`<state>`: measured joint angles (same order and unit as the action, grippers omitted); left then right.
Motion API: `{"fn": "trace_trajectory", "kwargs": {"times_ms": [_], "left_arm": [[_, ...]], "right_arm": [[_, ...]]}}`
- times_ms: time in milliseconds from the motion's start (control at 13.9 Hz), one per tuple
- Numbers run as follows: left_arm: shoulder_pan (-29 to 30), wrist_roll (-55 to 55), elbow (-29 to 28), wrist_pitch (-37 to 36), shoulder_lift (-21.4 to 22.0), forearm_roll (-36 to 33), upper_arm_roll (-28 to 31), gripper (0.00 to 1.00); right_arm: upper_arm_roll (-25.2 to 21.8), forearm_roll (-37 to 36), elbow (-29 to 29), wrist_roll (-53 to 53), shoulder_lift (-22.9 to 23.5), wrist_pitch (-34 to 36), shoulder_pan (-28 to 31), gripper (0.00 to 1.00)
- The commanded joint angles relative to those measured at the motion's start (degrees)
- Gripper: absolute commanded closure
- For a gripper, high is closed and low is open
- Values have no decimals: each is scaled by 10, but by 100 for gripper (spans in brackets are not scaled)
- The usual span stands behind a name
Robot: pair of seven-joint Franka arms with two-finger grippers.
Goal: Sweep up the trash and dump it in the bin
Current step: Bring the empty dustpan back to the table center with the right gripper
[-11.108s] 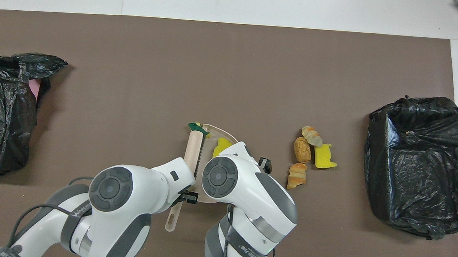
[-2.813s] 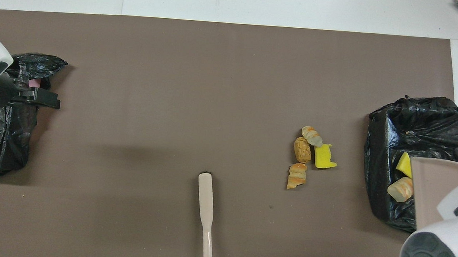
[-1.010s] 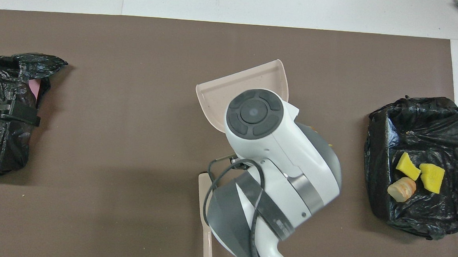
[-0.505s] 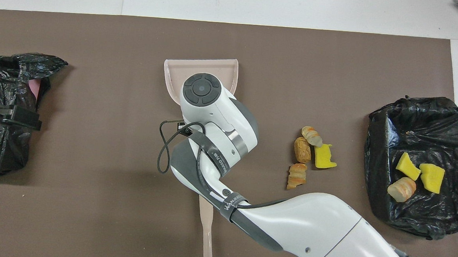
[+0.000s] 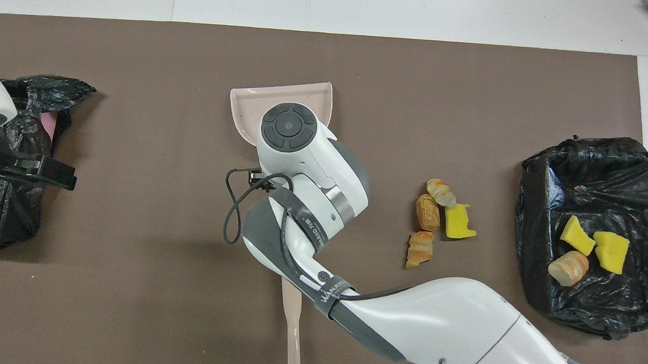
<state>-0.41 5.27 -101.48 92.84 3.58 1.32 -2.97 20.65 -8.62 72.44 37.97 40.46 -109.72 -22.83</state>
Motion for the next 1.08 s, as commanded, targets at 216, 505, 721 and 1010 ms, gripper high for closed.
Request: {"fn": "trace_trajectory", "kwargs": {"times_ms": [216,505,721,1010], "left_arm": [[-45,3,-26,71,-26,-11,4,0],[-97,-15,-32,133,-80,-8,4,0],[-140,-75,-29,185,-124,-5,4,0],[-188,-161,-8,235,-175,0,4,0]], "right_arm": [[8,31,158,9,-153,25,7,0],[11,112,341,5,-308,4,-18,0],[11,163,502,7,-396,-121,-57,0],[11,186,603,14,-425,-203,-110,0]]}}
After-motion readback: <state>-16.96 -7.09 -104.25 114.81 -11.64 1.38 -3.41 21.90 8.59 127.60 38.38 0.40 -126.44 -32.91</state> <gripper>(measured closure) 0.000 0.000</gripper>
